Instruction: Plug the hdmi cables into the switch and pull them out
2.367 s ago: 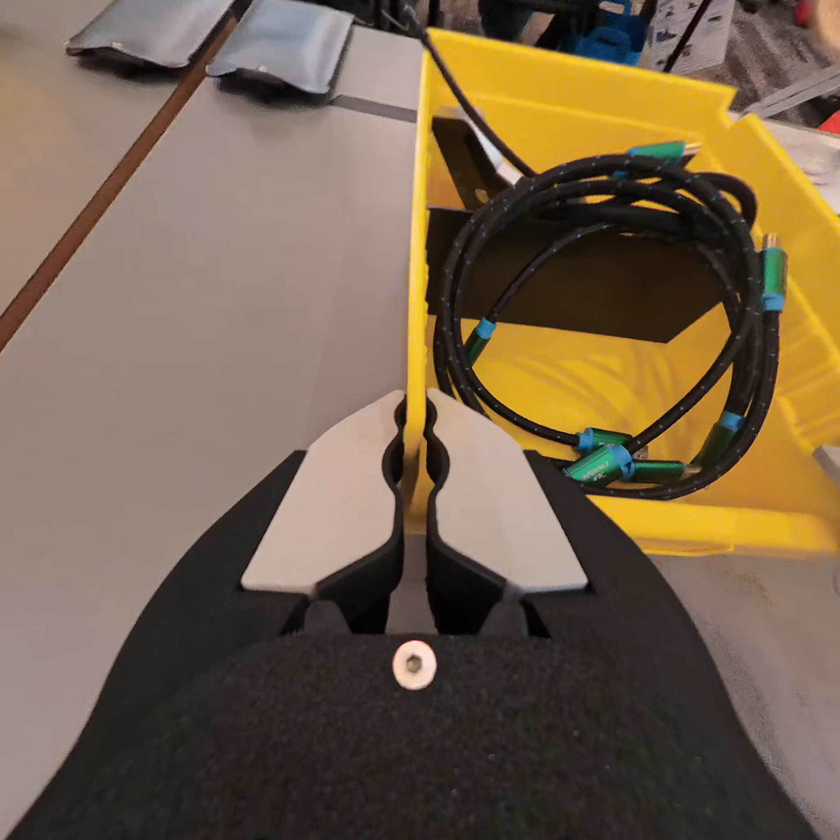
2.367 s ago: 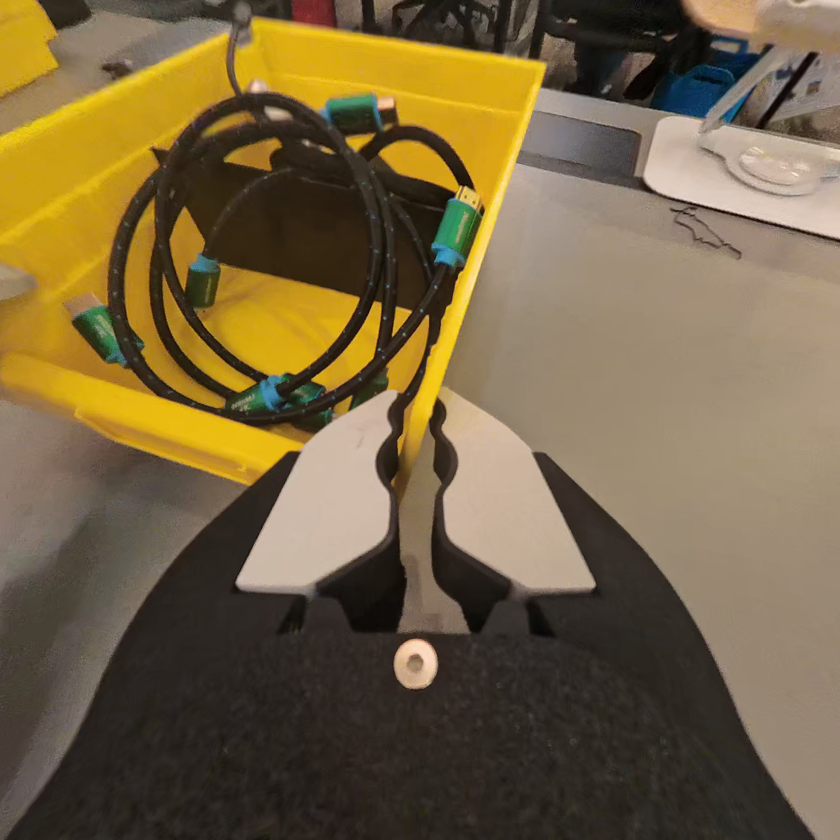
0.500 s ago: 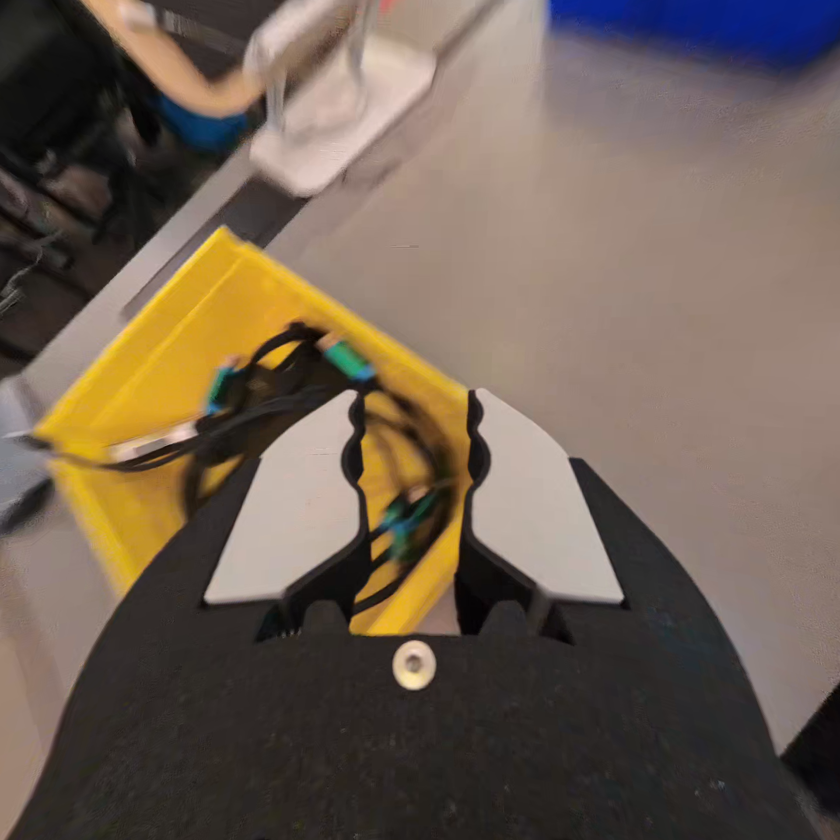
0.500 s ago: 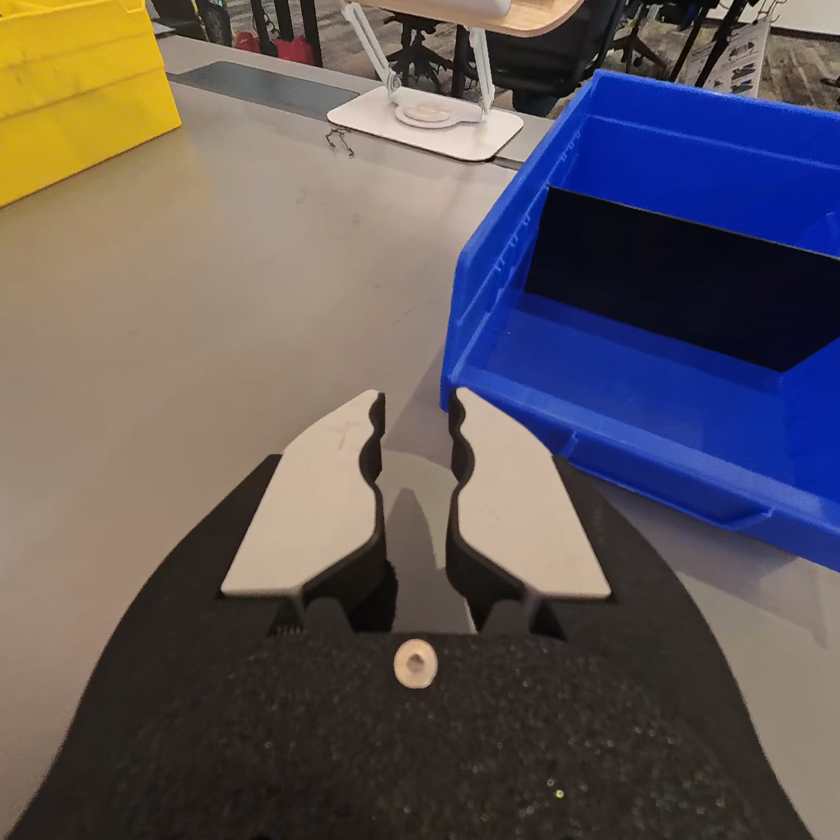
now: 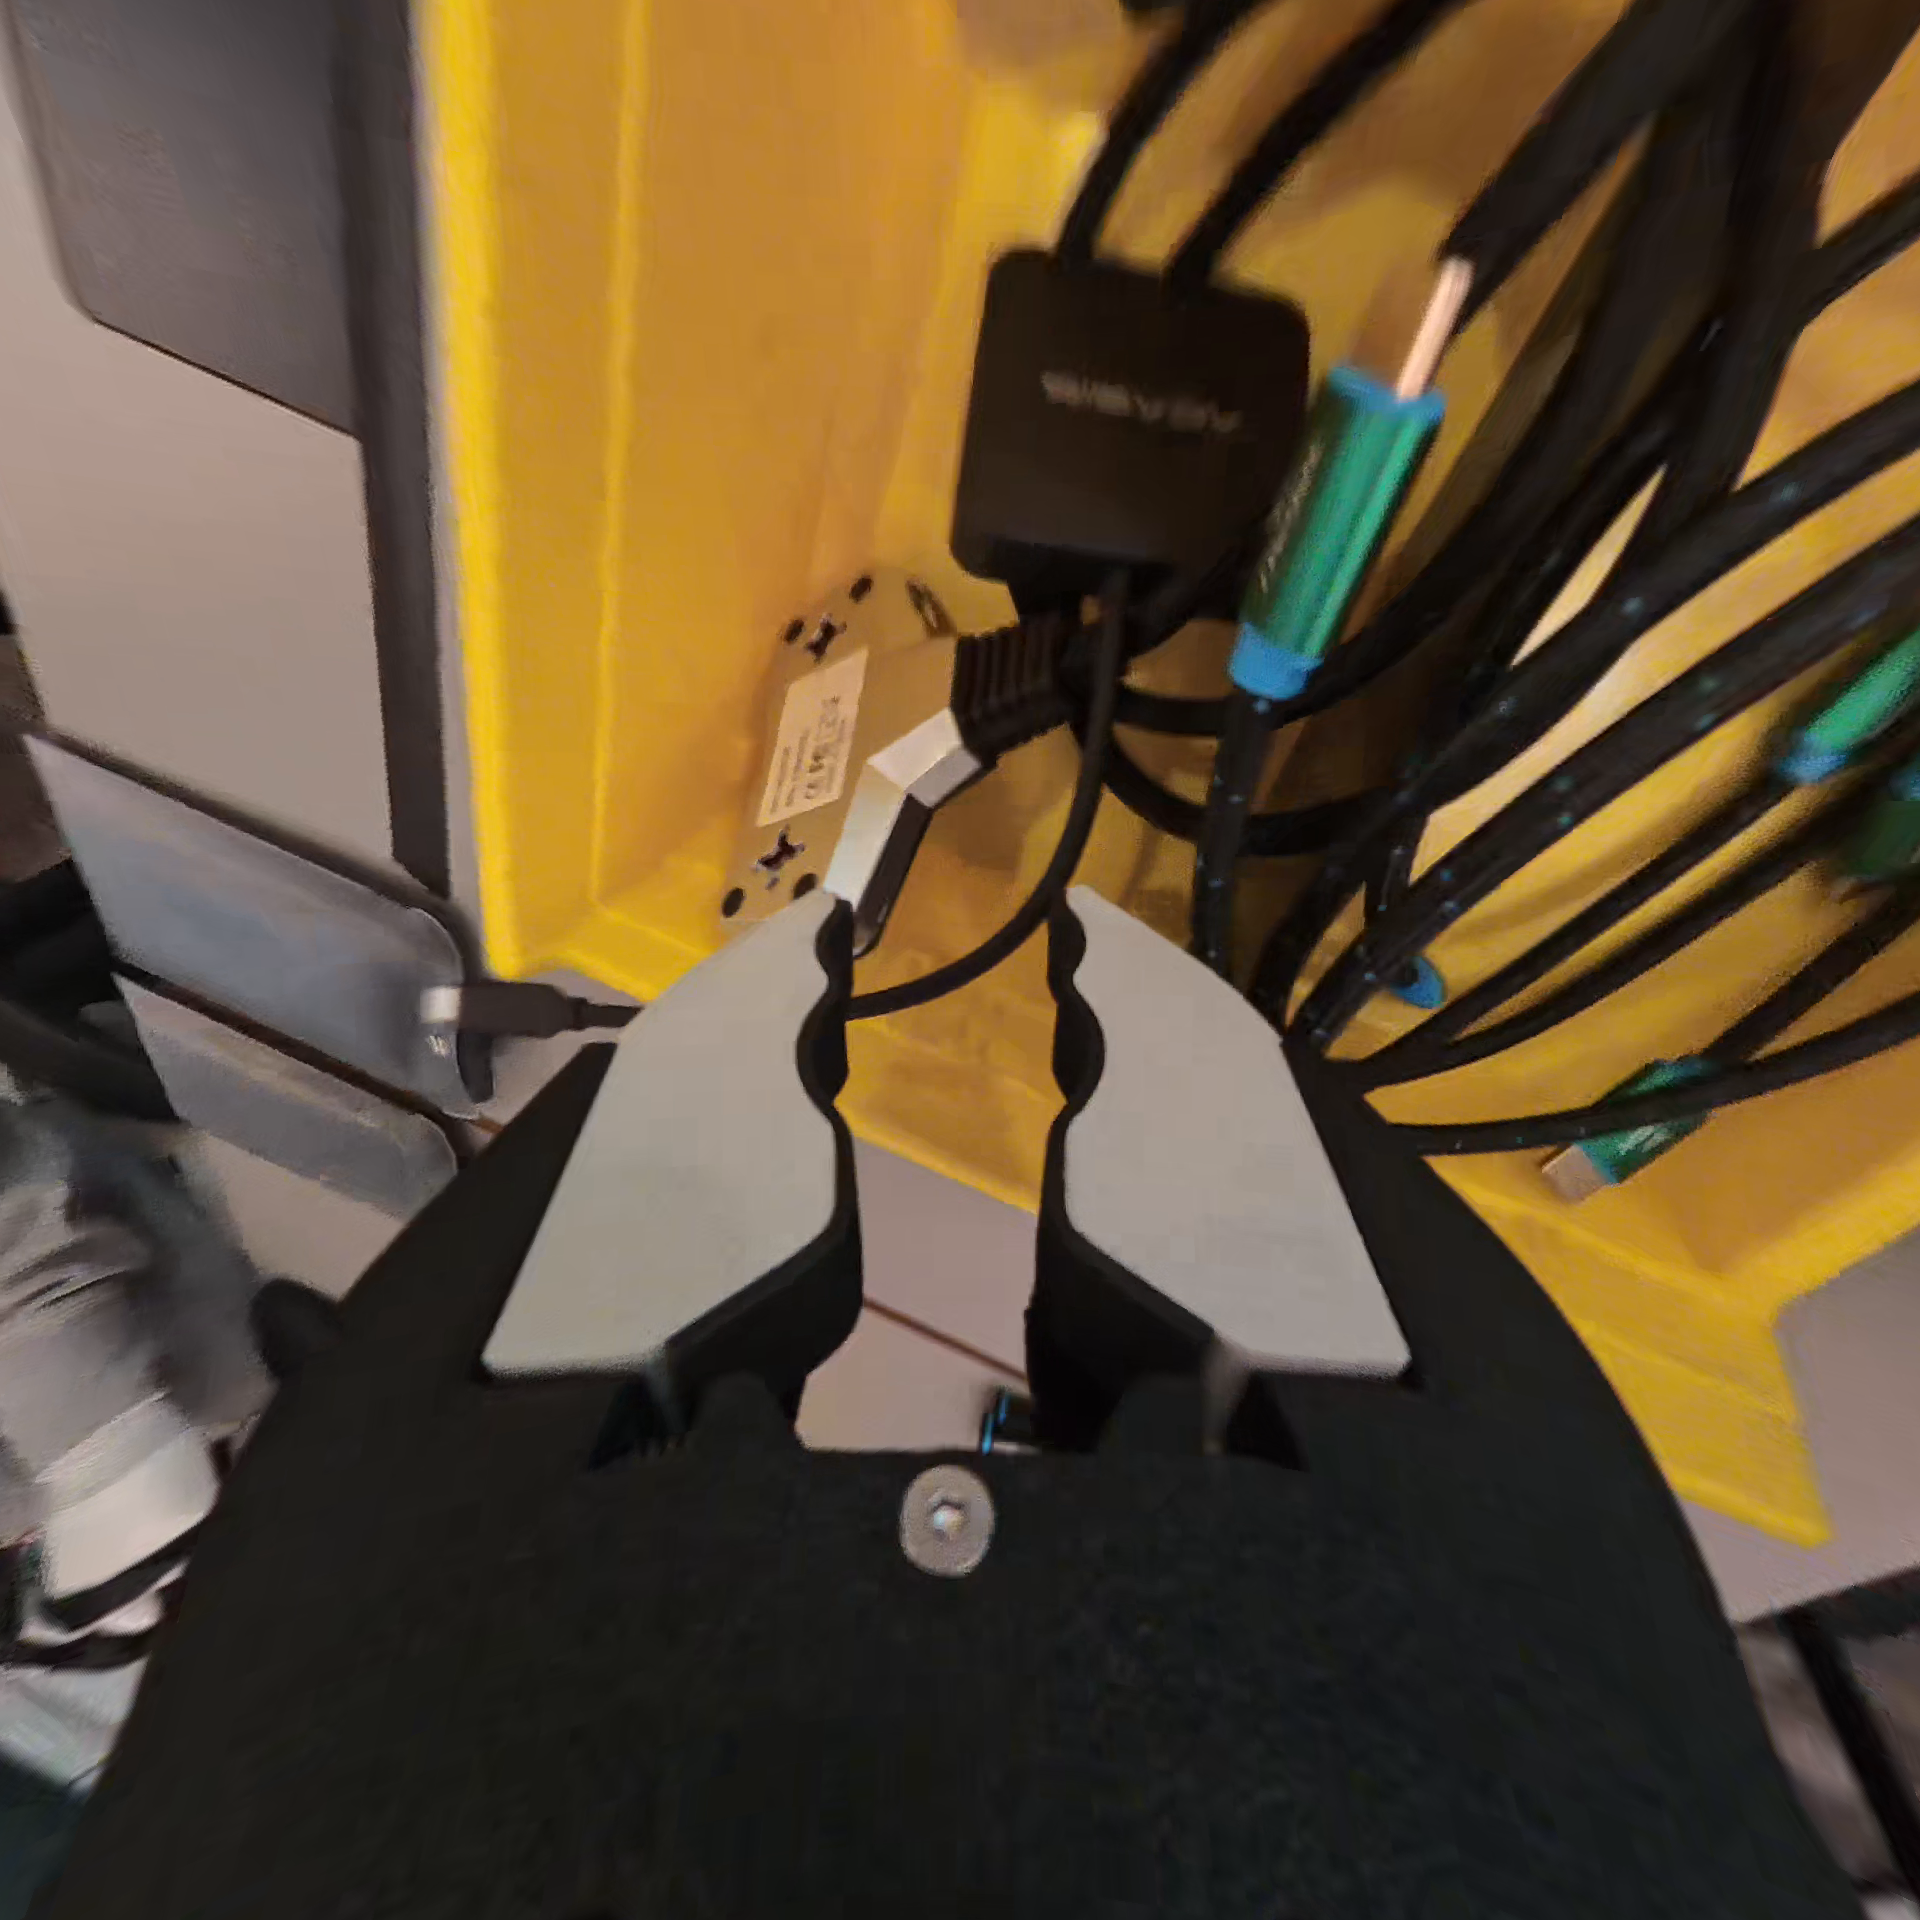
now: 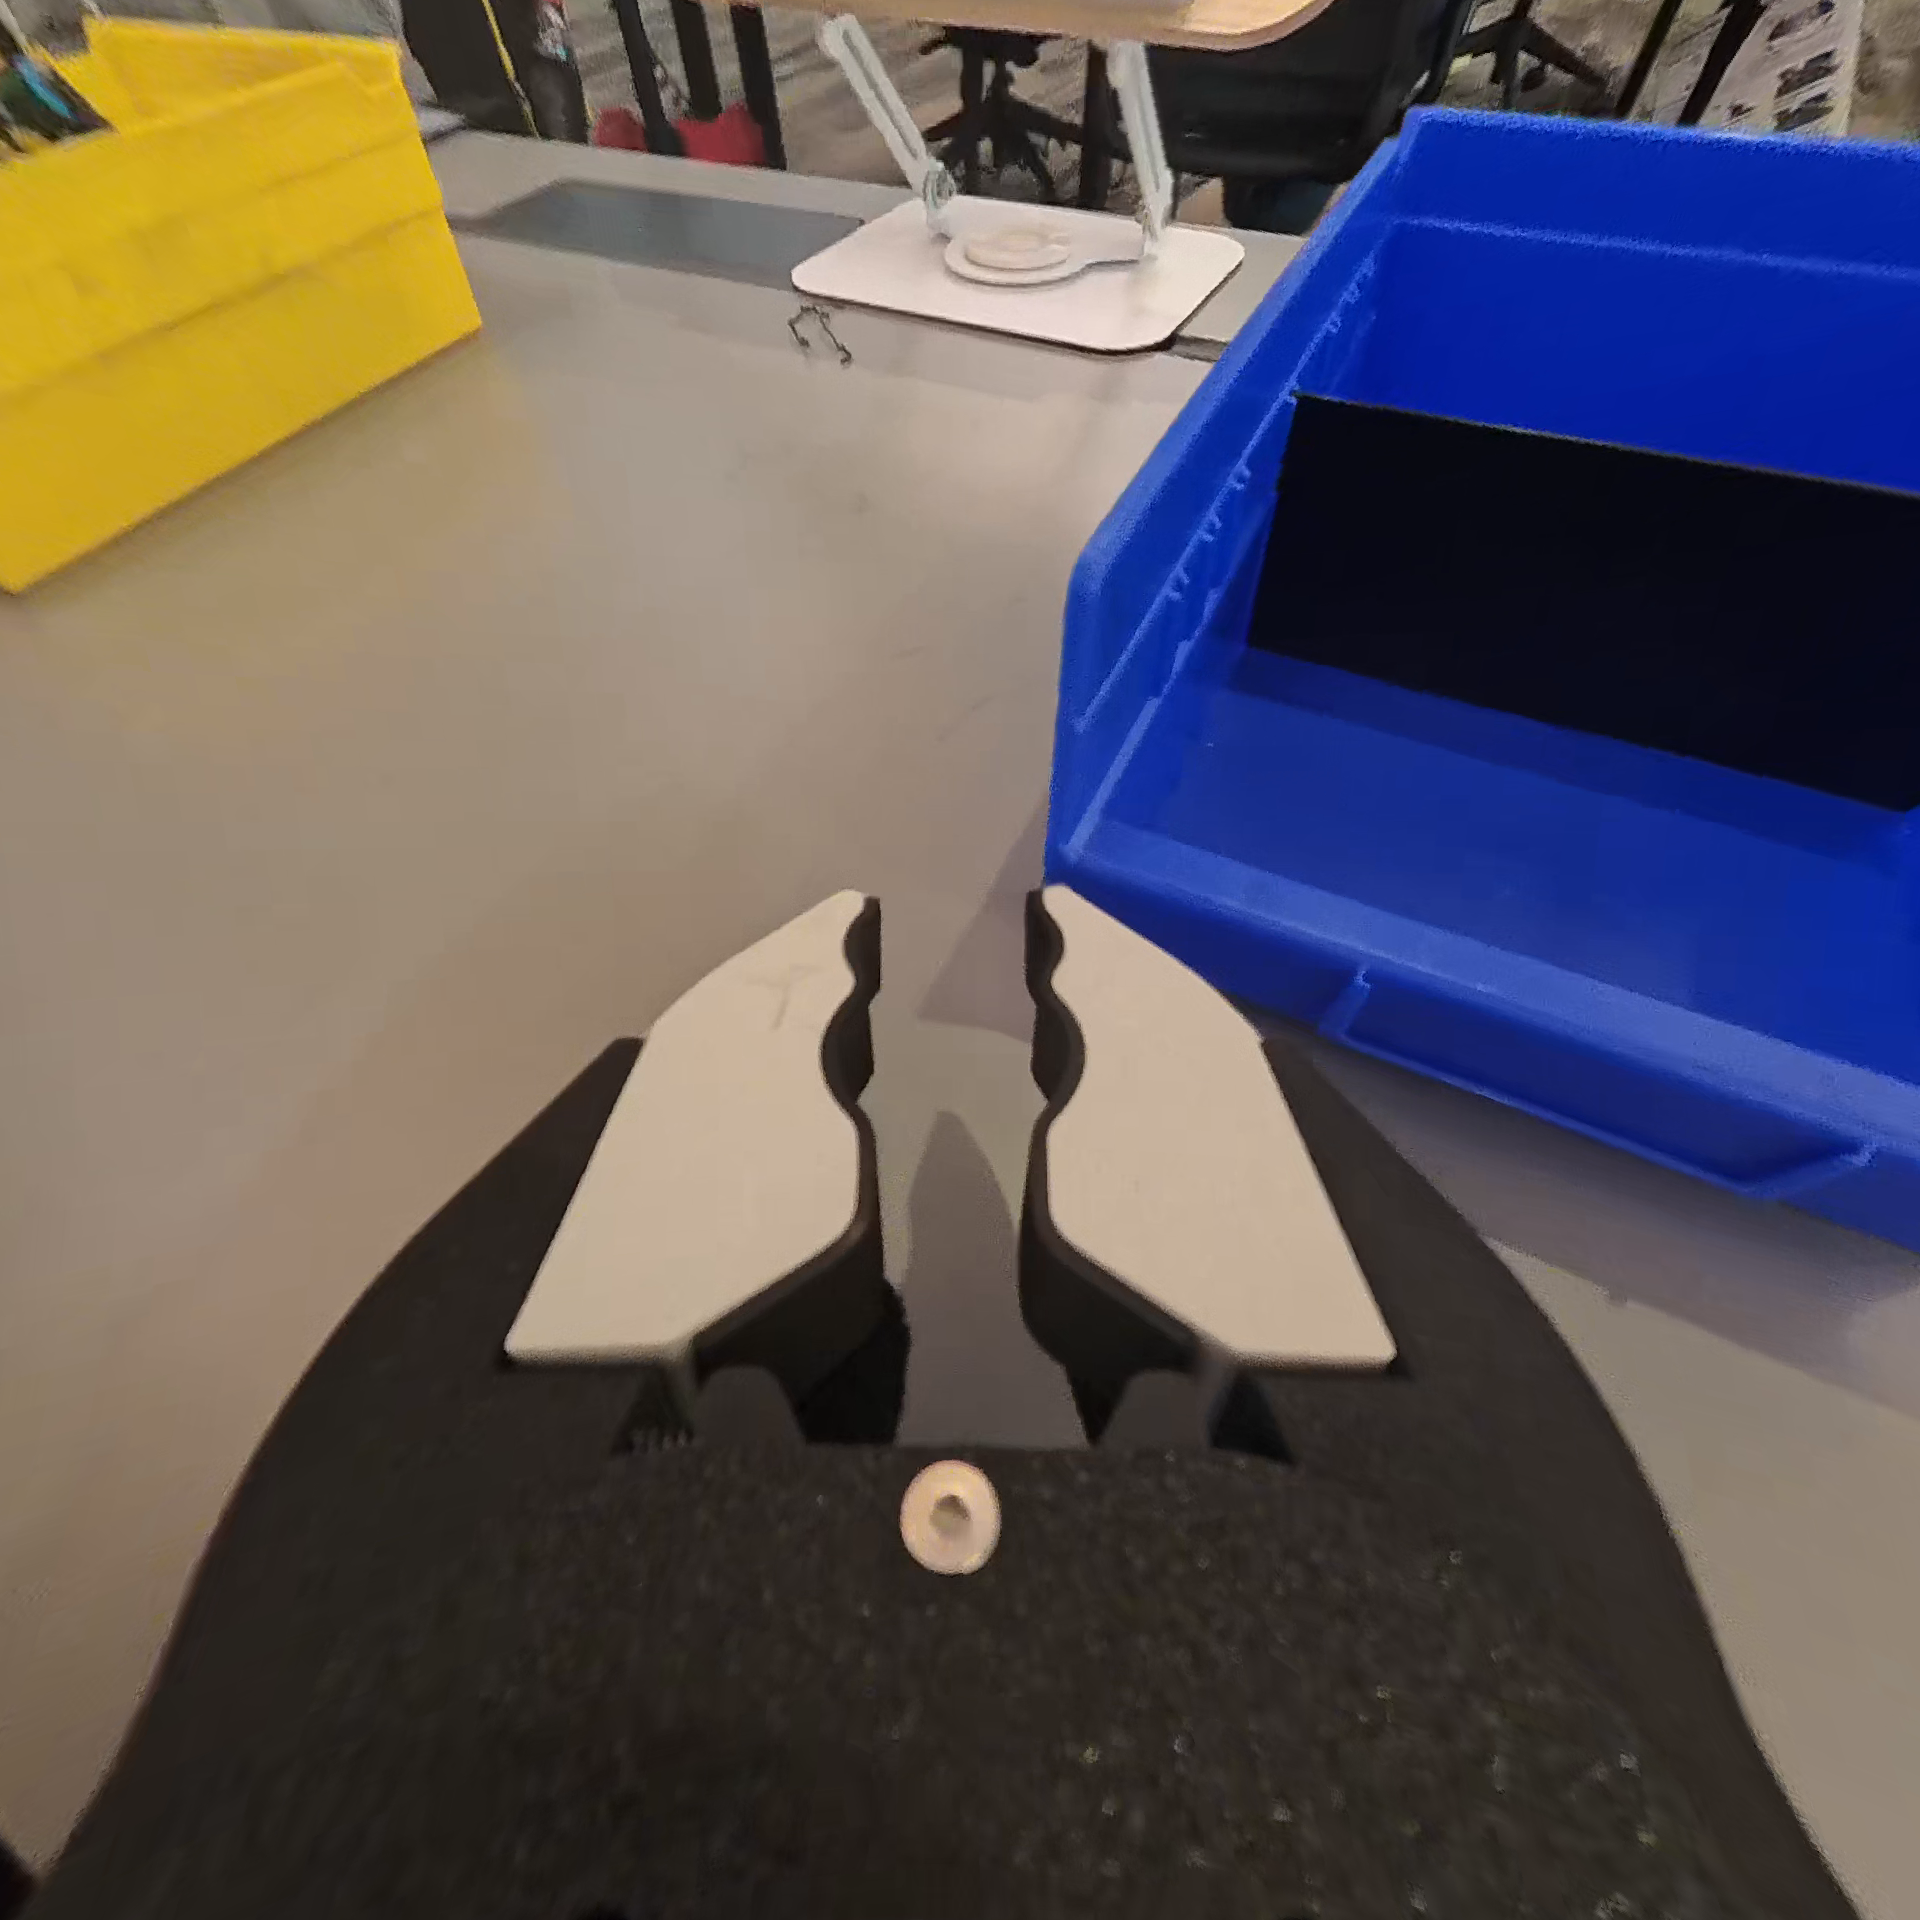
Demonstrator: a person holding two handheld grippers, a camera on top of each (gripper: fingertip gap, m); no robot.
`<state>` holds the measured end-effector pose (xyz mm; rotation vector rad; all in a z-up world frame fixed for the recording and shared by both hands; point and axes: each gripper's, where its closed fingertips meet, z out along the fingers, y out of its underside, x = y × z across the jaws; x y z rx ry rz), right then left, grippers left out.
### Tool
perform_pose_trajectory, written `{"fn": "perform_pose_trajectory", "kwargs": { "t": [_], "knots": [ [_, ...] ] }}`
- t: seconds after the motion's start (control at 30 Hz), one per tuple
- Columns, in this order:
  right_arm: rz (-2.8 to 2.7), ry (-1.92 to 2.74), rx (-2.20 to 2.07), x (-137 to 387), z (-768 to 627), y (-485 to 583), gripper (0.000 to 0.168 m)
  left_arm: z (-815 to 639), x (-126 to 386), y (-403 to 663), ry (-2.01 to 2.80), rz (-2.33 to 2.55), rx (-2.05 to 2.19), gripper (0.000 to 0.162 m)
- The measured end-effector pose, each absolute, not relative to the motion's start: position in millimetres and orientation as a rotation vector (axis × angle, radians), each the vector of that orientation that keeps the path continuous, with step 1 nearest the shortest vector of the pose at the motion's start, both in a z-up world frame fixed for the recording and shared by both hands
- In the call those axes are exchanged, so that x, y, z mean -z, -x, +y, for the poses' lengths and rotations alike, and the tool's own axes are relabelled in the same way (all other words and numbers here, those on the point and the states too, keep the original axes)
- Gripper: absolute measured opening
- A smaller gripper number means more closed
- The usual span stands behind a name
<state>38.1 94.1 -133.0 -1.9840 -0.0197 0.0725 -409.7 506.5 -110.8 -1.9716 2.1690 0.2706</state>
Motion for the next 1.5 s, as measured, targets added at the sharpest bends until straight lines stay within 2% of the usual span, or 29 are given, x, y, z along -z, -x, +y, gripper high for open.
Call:
{"fn": "perform_pose_trajectory", "kwargs": {
  "t": [0.2,0.37,0.77,0.93,1.03,1.13,1.3,1.4,1.5],
  "knots": [
    [0.018,1.984,-0.153,135.5,96.2,-39.1,0.026,502.2,130.7,414.6,1.982,2.269,-0.333,0.015],
    [0.011,1.982,-0.167,134.2,96.0,-35.2,0.023,506.6,103.0,410.3,1.985,2.161,-0.340,0.004],
    [-0.105,1.965,-0.120,122.2,88.0,-14.0,0.021,442.6,-24.9,342.7,1.890,1.809,0.057,0.003],
    [-0.255,1.890,-0.176,109.6,93.7,18.4,0.032,351.1,-53.0,285.5,1.685,1.776,0.514,0.003],
    [-0.409,1.689,-0.202,73.6,109.5,42.3,0.036,295.7,-62.4,250.1,1.573,1.711,0.825,0.003],
    [-0.479,1.642,-0.261,50.5,128.5,62.8,0.050,250.2,-54.1,220.3,1.582,1.687,1.014,0.003],
    [-0.667,1.596,-0.258,4.3,145.0,107.0,0.043,202.3,-9.0,189.3,1.597,1.880,0.786,0.004],
    [-0.814,1.702,-0.256,14.9,151.1,135.3,0.045,180.4,13.4,176.0,1.595,2.012,0.668,0.004],
    [-0.848,1.747,-0.208,26.8,163.9,147.6,0.039,162.1,24.9,164.8,1.577,2.081,0.626,0.004]
  ]
}}
